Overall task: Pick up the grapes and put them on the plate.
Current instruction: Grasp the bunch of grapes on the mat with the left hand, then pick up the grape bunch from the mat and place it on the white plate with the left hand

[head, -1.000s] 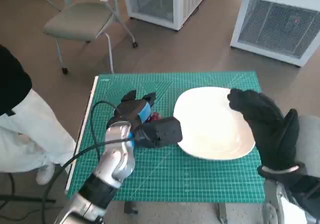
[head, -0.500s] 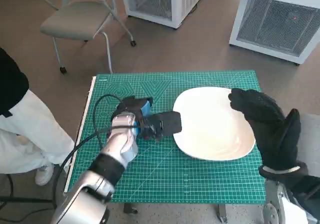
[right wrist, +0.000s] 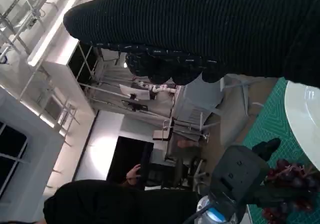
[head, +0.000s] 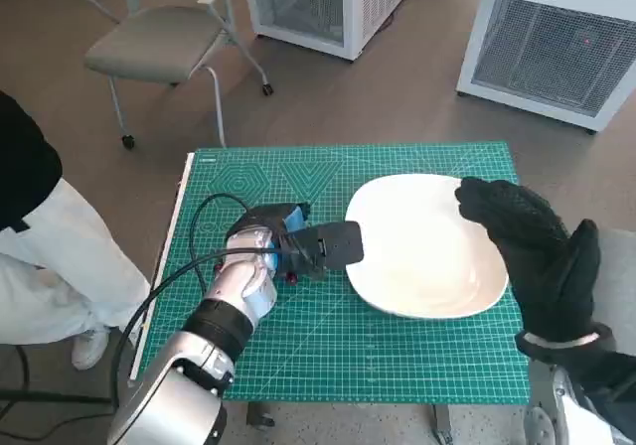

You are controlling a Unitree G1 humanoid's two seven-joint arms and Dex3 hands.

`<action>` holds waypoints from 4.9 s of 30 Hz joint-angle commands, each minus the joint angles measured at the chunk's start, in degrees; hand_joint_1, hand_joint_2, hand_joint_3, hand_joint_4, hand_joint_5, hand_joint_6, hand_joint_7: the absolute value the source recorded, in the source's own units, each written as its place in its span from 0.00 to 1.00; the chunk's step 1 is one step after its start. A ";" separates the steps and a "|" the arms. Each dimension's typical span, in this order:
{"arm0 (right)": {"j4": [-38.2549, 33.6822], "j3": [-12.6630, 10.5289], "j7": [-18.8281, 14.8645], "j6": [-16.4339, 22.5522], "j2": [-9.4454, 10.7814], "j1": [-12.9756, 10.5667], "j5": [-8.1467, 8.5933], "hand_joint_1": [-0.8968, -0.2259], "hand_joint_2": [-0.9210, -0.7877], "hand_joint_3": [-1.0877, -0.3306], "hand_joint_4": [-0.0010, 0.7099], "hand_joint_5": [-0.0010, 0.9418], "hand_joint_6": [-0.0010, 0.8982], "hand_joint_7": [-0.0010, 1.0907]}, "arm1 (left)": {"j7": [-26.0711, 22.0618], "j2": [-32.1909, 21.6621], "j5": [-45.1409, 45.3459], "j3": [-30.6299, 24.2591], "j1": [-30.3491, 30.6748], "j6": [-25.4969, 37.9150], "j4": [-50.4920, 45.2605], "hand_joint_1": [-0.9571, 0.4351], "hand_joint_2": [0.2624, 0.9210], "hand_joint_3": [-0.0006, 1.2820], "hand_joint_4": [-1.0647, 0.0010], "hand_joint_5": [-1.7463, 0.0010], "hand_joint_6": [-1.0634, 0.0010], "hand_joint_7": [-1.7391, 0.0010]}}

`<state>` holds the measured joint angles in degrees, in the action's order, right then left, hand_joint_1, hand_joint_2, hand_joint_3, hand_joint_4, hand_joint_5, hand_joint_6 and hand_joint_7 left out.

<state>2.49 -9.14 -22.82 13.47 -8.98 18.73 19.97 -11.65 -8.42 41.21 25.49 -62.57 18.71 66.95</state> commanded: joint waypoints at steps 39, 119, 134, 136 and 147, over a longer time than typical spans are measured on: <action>-0.93 -0.61 0.10 0.42 -0.84 -1.06 -0.27 0.60 0.00 0.65 0.48 0.66 0.14 0.89 | -2.53 -0.23 -2.60 2.74 -1.19 -0.45 3.59 0.68 0.83 0.02 0.47 0.03 0.77 1.00; -2.19 -0.99 0.08 1.14 -0.88 0.47 0.20 0.60 0.00 0.65 0.48 0.66 0.15 0.88 | -6.52 -10.32 -1.41 3.66 4.31 4.67 -30.44 0.75 0.77 0.36 0.50 0.21 0.48 0.34; -2.05 -0.84 0.30 1.50 -0.55 0.52 0.03 0.59 0.00 0.66 0.49 0.65 0.15 0.88 | -10.83 -13.96 0.26 0.71 7.57 8.03 -51.46 0.69 0.82 0.22 0.37 0.21 0.34 0.46; -2.06 -0.83 0.32 1.59 -0.54 0.51 -0.04 0.59 0.00 0.66 0.49 0.65 0.15 0.88 | -11.01 -14.30 0.45 0.45 7.89 8.06 -53.09 0.69 0.85 0.18 0.34 0.23 0.34 0.47; -2.00 -0.71 0.56 1.84 -0.46 0.38 -0.28 0.59 0.00 0.66 0.49 0.65 0.16 0.87 | -9.81 -15.98 0.78 -1.30 10.42 4.87 -59.20 0.69 0.93 0.08 0.30 0.27 0.33 0.47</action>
<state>0.99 -9.96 -22.71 15.51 -9.48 19.77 19.97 -22.17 -23.60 41.52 25.12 -53.32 24.65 9.32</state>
